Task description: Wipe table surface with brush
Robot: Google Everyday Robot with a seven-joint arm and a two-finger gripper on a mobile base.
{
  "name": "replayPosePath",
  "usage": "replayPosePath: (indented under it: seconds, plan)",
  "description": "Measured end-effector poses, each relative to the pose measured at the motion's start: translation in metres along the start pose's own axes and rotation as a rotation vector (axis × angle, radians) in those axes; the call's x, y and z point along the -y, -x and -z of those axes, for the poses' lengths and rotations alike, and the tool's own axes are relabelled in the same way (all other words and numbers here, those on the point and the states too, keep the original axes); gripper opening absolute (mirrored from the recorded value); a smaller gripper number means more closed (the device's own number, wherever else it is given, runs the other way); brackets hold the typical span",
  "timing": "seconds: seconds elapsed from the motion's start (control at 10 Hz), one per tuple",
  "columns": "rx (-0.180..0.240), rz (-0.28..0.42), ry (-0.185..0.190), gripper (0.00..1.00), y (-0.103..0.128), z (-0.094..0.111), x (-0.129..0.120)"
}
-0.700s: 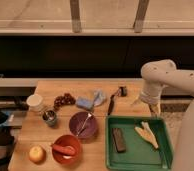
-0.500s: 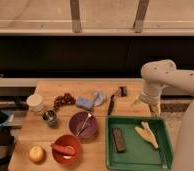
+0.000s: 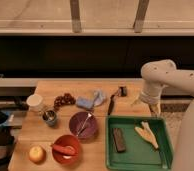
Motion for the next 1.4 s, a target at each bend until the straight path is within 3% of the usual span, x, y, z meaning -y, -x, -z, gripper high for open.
replayPosePath:
  seconds: [1.4]
  plan:
    - [0.001,-0.007,0.016,0.80,-0.0003,0.0019,0.0033]
